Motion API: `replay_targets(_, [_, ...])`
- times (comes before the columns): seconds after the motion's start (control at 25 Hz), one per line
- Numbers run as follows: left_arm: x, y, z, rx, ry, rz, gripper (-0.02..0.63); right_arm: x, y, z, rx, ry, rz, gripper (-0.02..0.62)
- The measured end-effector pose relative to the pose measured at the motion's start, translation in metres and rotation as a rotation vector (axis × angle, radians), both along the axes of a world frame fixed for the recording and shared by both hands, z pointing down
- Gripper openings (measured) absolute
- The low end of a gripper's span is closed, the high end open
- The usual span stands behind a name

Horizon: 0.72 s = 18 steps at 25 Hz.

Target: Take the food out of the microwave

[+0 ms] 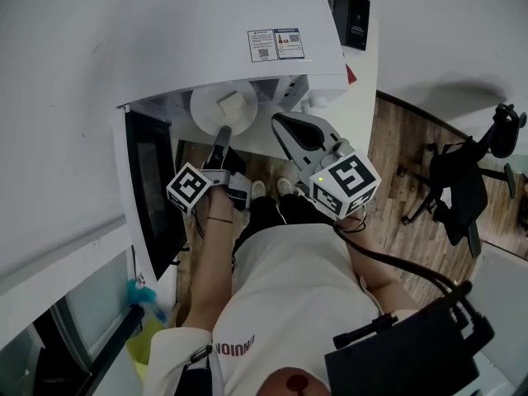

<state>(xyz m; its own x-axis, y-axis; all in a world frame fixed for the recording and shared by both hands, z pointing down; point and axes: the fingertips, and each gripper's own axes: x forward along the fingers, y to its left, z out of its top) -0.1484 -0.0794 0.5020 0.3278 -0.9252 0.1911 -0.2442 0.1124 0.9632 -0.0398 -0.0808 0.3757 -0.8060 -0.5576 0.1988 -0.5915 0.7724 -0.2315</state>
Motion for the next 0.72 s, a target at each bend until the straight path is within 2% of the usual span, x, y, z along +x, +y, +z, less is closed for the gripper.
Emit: replay_targets(0.72, [0.012, 0.028, -0.003, 0.004, 0.041, 0.015, 0.025, -0.001, 0.006, -0.002, 0.008, -0.003, -0.018, 0.021])
